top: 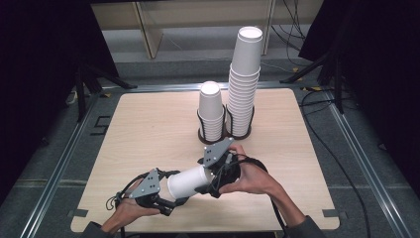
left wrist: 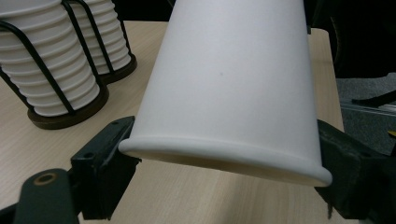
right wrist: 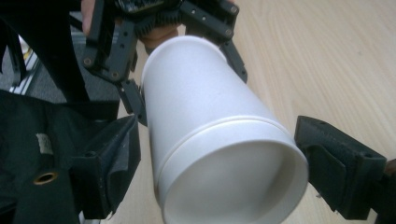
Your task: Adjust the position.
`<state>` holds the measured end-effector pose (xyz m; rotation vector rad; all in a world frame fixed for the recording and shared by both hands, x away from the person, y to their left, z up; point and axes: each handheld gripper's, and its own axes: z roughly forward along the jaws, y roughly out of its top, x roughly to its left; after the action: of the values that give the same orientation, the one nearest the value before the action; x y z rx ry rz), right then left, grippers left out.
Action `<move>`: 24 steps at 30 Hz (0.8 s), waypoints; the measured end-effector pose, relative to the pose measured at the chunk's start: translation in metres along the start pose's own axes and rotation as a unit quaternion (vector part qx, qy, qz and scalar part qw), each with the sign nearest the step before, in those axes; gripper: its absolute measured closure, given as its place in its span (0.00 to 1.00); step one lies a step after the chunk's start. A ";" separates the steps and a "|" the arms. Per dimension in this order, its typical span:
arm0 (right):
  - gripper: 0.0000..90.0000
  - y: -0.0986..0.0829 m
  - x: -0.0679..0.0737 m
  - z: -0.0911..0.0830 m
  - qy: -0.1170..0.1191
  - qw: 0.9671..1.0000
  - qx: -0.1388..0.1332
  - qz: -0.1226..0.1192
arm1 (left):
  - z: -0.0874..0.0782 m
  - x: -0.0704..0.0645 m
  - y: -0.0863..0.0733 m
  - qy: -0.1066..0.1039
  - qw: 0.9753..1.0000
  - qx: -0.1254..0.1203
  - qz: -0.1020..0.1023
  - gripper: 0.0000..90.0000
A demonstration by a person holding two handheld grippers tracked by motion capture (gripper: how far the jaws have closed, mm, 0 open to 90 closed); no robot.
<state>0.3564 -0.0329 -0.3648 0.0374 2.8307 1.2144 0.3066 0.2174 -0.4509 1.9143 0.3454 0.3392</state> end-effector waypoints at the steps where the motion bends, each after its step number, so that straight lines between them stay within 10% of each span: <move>1: 0.19 0.000 0.000 0.002 0.001 1.000 0.004 -0.001 | 0.000 0.000 0.000 -0.001 1.000 0.003 0.003 0.17; 9: 0.23 -0.005 0.002 0.008 0.021 0.999 0.029 0.006 | -0.002 -0.001 0.001 -0.007 1.000 0.010 0.010 0.17; 24: 0.28 -0.009 -0.003 0.003 0.062 0.998 -0.013 -0.001 | -0.003 0.002 -0.001 -0.031 0.999 -0.024 -0.013 0.11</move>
<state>0.3599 -0.0373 -0.3735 -0.0421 2.9182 1.2969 0.3070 0.2214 -0.4510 1.8680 0.3176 0.2676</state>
